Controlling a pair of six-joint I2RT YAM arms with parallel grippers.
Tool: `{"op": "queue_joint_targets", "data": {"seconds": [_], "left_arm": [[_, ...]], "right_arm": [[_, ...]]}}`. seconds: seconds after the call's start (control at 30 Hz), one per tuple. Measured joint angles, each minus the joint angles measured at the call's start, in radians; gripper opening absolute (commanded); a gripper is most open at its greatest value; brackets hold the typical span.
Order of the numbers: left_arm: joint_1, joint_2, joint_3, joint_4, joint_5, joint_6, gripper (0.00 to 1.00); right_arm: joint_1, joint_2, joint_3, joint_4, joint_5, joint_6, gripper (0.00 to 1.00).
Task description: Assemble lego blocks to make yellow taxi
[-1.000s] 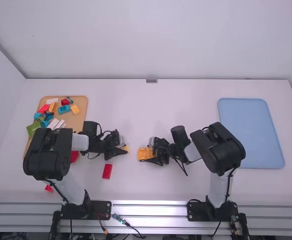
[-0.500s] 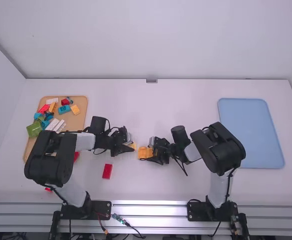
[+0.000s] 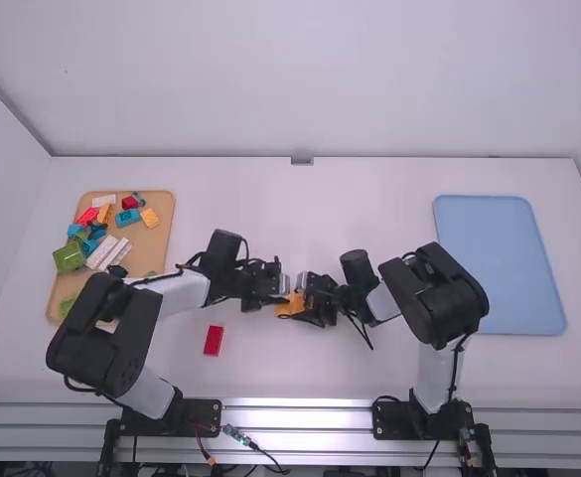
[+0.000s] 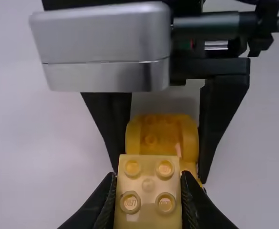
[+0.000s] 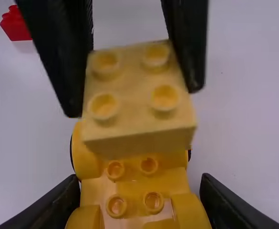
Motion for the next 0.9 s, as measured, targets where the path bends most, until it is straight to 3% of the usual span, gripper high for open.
{"op": "queue_joint_targets", "data": {"seconds": [0.17, 0.6, 0.9], "left_arm": [[0.002, 0.001, -0.037, 0.061, -0.003, -0.009, 0.02], [0.001, 0.001, -0.147, 0.229, 0.0, -0.027, 0.02], [0.002, 0.002, -0.153, 0.251, -0.003, -0.061, 0.02]], "right_arm": [[0.0, 0.0, 0.008, -0.019, -0.005, -0.015, 0.43], [0.003, 0.0, 0.009, -0.021, -0.011, -0.023, 0.44], [0.003, 0.0, 0.01, -0.04, -0.028, -0.035, 0.44]]}}
